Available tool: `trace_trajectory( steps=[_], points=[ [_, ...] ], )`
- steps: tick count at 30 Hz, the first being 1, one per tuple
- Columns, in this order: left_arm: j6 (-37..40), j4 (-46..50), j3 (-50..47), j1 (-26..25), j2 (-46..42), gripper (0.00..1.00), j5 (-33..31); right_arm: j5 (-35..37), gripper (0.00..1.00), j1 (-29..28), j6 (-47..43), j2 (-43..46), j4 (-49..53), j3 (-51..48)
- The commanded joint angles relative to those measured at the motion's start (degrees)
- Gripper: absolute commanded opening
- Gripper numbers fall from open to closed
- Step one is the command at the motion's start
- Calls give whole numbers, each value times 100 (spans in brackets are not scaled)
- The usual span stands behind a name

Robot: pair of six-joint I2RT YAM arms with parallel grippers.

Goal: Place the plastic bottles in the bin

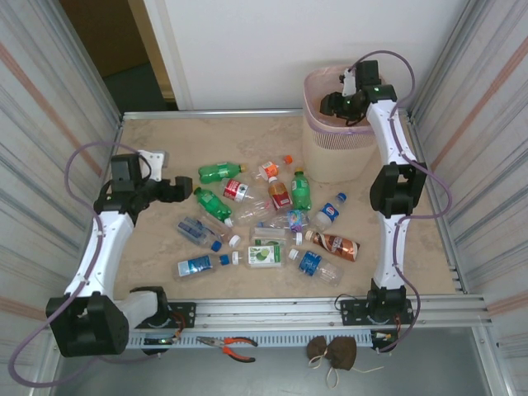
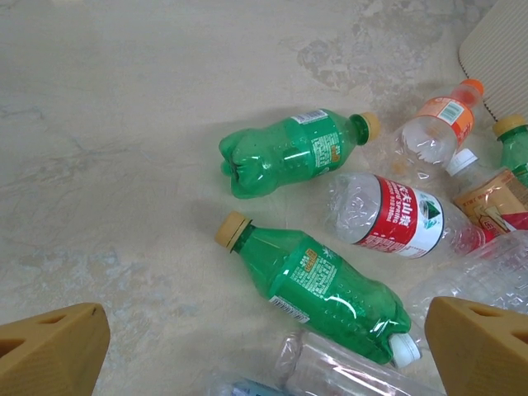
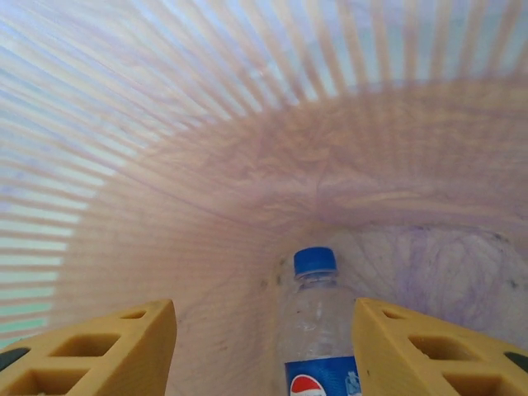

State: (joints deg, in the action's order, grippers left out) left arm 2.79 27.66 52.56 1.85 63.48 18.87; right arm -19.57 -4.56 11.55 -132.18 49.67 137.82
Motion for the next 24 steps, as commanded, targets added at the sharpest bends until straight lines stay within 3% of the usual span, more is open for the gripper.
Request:
trace_trajectory(
  steps=[1,7,13,19,24],
  points=[
    [-188,254,301,-42,212,97,-74,26,57,-43,127,414,199,219],
    [-1242,911,535,-41,471,96,-528,239,58,71,375,948,394,202],
    [-3332,1426,282,29,446,93,-1650,426,59,130,519,1687,361,-241],
    [-4878,1859,31,88,632,87,-1676,502,59,123,583,2517,149,-974],
    [-5666,1834,-176,87,996,84,-1192,526,60,127,618,3141,-12,-1555]
  ],
)
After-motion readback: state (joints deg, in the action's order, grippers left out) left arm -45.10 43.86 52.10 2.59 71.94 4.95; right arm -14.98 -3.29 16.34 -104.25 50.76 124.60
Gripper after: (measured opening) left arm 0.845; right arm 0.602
